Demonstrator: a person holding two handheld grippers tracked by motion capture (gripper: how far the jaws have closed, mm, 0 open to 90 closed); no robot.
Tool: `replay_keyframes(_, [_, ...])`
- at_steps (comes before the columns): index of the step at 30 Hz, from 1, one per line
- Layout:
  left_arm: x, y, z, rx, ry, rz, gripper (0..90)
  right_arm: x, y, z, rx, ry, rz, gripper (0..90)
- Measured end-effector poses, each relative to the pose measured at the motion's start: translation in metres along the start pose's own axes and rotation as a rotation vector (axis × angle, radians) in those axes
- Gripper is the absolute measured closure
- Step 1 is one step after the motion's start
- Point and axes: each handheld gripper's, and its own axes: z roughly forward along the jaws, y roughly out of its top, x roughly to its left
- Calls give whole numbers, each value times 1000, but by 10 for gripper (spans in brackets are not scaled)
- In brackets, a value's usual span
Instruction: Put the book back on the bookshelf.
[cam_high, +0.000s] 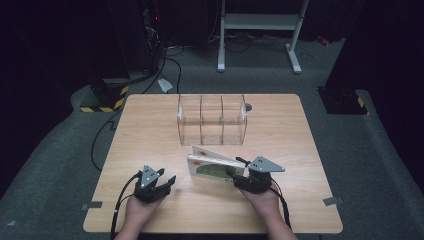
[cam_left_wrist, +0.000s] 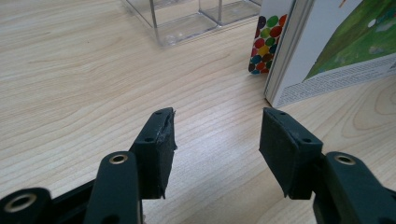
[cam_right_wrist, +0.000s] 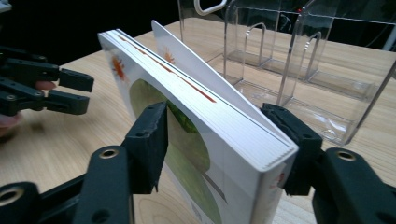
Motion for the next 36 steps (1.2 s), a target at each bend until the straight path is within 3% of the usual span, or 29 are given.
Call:
replay_keyframes(6, [11, 0, 5, 52, 10, 1, 397, 0, -2, -2, -7, 32, -10, 521])
replay_keyframes(13, [22, 0, 10, 73, 66, -17, 369, 6, -4, -4, -10, 36, -37, 602])
replay_keyframes(20, [27, -2, 18, 92, 84, -30, 370, 12, -5, -6, -7, 46, -53, 672])
replay_keyframes(31, [30, -4, 28, 133, 109, -11, 396, 21, -7, -9, -2, 24, -93, 734])
replay_keyframes(36, [30, -1, 31, 139, 139, -9, 388, 20, -8, -13, -5, 9, -83, 739])
